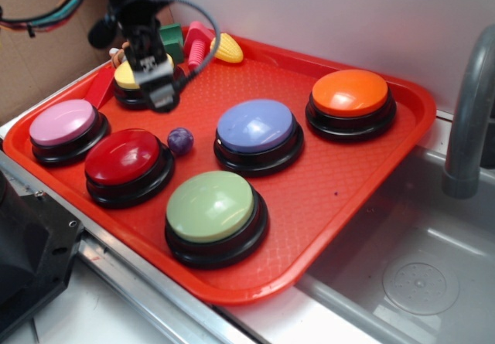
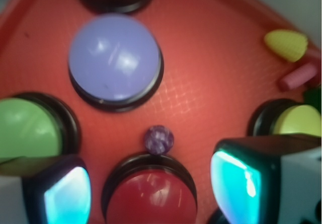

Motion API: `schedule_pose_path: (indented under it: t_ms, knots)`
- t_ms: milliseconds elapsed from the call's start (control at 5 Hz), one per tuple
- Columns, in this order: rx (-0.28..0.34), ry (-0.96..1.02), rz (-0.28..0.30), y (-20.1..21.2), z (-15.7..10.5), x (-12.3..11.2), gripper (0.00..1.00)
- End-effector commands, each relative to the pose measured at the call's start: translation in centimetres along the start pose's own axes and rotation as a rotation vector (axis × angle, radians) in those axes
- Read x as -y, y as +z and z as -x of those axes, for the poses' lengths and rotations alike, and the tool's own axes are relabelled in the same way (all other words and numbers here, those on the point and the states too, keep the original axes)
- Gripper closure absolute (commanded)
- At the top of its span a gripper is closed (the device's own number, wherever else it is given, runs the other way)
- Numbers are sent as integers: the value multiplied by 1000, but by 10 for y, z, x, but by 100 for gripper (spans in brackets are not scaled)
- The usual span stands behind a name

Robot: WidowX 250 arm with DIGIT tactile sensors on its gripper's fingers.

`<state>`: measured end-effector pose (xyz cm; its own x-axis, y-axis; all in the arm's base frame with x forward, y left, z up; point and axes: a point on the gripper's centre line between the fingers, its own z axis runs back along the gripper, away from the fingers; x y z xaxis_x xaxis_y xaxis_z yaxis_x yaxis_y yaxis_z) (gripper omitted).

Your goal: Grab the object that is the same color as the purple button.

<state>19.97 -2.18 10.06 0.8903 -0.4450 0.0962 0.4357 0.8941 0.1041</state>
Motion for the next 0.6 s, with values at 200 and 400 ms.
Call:
schedule_pose_path:
  t_ms: [200,400]
  knots:
    - [4,-38,10,-40,-2,-11,0]
    - [-3,-33,21,-49,2,-11,0]
